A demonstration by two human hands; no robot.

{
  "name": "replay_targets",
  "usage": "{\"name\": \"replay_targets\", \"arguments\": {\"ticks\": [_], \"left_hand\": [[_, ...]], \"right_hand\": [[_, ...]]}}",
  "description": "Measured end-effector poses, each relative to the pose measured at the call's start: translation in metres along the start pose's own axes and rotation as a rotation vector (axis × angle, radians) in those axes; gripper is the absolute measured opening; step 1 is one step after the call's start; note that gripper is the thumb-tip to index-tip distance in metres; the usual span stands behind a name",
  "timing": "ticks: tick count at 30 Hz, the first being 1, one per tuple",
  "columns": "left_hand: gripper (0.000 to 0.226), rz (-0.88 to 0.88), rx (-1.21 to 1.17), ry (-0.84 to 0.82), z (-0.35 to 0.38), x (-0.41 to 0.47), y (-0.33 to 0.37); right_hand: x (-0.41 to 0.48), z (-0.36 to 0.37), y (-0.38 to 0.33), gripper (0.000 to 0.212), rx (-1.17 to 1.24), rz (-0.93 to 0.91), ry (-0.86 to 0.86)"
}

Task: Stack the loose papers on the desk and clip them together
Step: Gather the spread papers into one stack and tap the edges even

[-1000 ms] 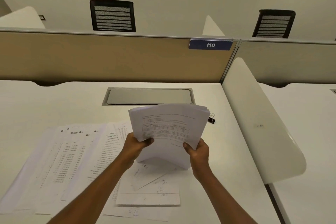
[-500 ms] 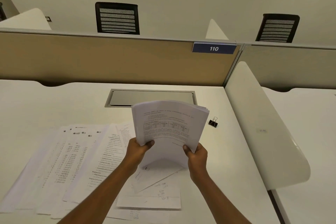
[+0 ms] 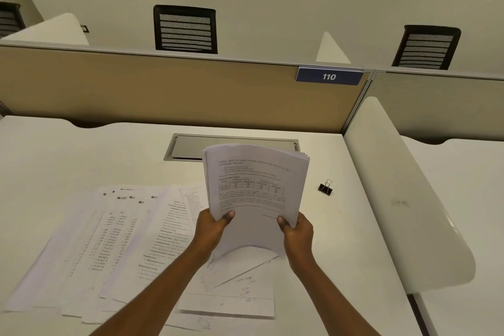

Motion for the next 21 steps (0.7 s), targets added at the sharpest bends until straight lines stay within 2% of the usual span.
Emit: {"name": "replay_targets", "arguments": {"ticks": [4, 10, 21], "left_hand": [[0.04, 0.019, 0.022, 0.03, -0.001, 0.001, -0.002], [0.039, 0.033, 0.018, 0.085, -0.009, 0.003, 0.0], [0.041, 0.025, 0.022, 0.097, -0.013, 0.0, -0.008]], "right_hand": [[0.001, 0.004, 0.002, 0.022, -0.064, -0.001, -0.008], [0.002, 0.011, -0.005, 0.023, -0.034, -0.041, -0.015], [0.004, 0.014, -0.002, 0.027, -0.072, -0.027, -0.038]]}}
Point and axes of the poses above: each hand's wrist, its own x-axis towards the middle knuckle, its own z-axis out of the palm, y = z × x, the point moved 4 cm from there along x, towards the middle knuckle, and after that the axes turned 9 degrees about y, right-handed, at the moved point
